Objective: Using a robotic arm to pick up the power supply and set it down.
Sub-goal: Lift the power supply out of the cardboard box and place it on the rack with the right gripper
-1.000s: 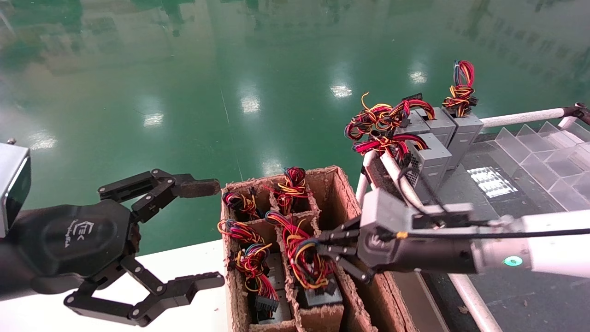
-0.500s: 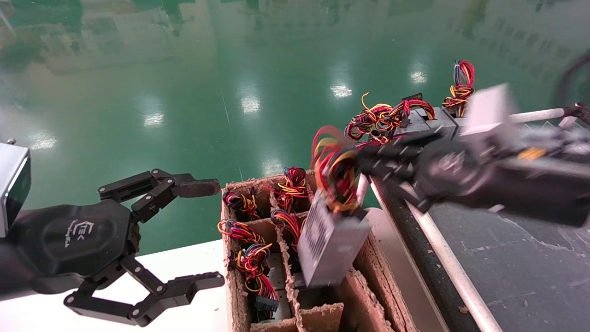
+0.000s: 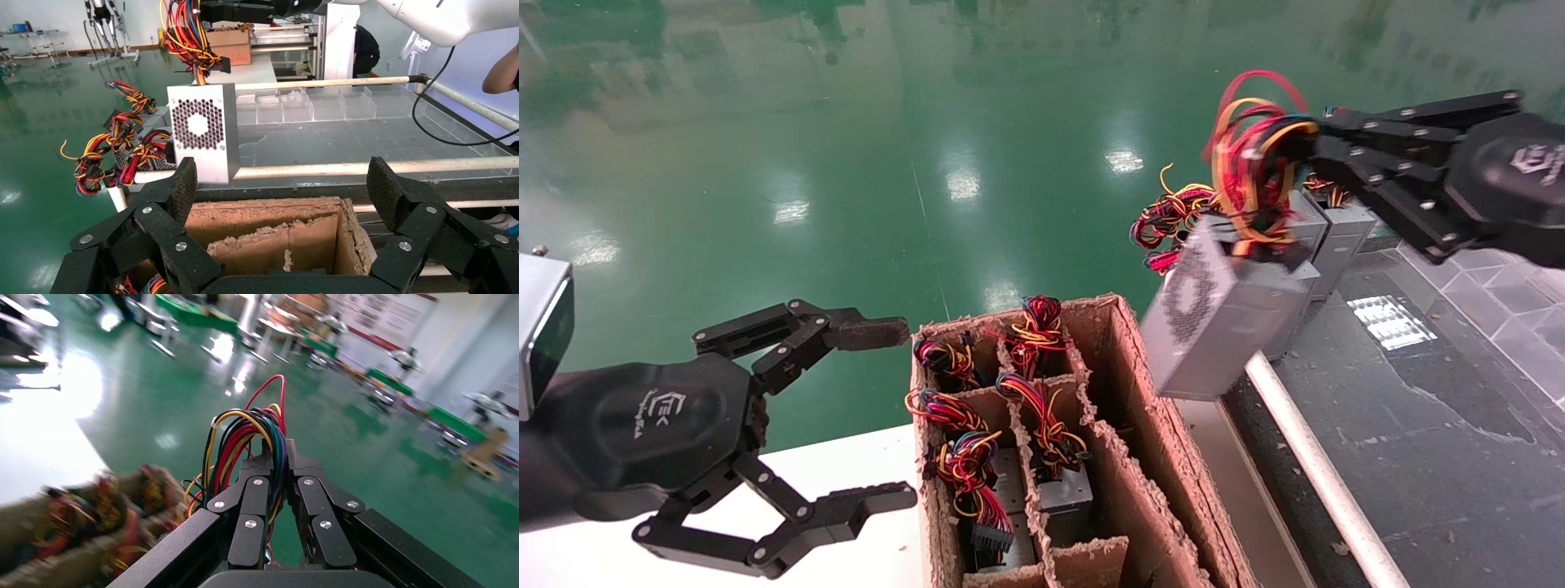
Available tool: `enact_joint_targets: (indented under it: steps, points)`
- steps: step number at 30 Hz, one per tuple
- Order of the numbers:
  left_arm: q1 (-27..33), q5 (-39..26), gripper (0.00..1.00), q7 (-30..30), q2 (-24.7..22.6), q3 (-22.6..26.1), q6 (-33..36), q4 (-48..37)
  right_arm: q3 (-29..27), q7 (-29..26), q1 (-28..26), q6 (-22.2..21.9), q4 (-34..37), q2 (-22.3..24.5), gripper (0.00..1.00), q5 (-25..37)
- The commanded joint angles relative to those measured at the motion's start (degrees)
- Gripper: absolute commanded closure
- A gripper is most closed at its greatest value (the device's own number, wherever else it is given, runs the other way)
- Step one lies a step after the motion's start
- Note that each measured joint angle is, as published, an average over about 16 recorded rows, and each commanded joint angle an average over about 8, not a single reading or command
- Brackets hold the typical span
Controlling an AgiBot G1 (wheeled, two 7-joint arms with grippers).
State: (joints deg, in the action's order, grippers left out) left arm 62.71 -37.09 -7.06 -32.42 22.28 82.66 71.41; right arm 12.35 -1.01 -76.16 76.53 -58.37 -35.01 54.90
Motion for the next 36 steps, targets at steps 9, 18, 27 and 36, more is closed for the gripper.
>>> enact_joint_targets:
  steps: [9, 18, 27, 36]
  points:
    - [0.0, 0.0, 0.00, 0.0, 0.0, 0.0, 0.0, 0.0, -1.1, 6.3, -2.0, -0.2, 10.1, 3.8, 1.00, 3.0]
    - [0.0, 0.0, 0.00, 0.0, 0.0, 0.0, 0.0, 0.0, -0.2, 12.2, -5.8, -1.3, 19.6, 5.3, 1.00, 7.8]
    - [0.0, 0.0, 0.00, 0.0, 0.0, 0.0, 0.0, 0.0, 2.5, 19.4, -11.3, -4.0, 28.4, 2.4, 1.00, 13.8]
    - [0.0, 0.0, 0.00, 0.0, 0.0, 0.0, 0.0, 0.0, 5.4, 24.9, -17.7, -7.0, 37.7, -3.9, 1.00, 18.9]
